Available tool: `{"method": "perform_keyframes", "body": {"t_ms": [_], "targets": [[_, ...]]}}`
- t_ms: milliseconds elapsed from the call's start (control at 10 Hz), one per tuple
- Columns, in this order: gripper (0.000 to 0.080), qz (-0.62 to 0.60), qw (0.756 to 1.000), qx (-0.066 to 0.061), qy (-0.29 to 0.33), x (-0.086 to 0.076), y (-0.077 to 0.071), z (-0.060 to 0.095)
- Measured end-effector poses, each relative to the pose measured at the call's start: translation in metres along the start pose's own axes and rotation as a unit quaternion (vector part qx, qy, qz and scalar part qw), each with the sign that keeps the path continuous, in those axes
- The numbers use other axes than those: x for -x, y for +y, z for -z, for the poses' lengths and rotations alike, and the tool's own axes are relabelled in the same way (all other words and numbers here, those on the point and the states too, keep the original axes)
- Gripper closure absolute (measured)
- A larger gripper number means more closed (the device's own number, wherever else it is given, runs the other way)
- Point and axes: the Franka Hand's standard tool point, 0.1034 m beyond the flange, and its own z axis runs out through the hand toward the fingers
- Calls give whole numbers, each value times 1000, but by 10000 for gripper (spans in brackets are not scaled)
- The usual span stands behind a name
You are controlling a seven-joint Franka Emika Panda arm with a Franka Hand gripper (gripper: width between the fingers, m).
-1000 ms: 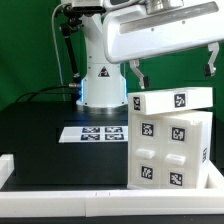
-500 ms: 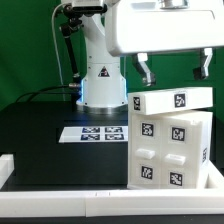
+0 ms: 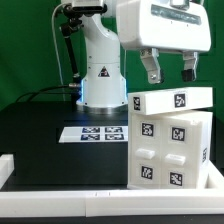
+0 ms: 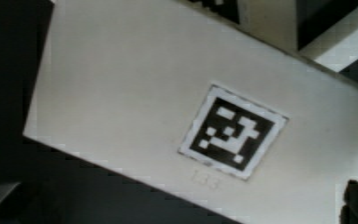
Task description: Assemble cabinet
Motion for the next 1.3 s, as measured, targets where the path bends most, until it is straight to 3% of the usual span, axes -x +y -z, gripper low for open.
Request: {"method": "perform_keyframes", "body": {"t_ms": [200, 700, 1100, 1300], "targets": [[2, 149, 989, 10, -5, 3, 2, -1], [2, 373, 927, 24, -38, 4, -3, -4], [2, 478, 877, 22, -56, 11, -5, -8], [2, 480, 875, 17, -58, 14, -8, -17]]}}
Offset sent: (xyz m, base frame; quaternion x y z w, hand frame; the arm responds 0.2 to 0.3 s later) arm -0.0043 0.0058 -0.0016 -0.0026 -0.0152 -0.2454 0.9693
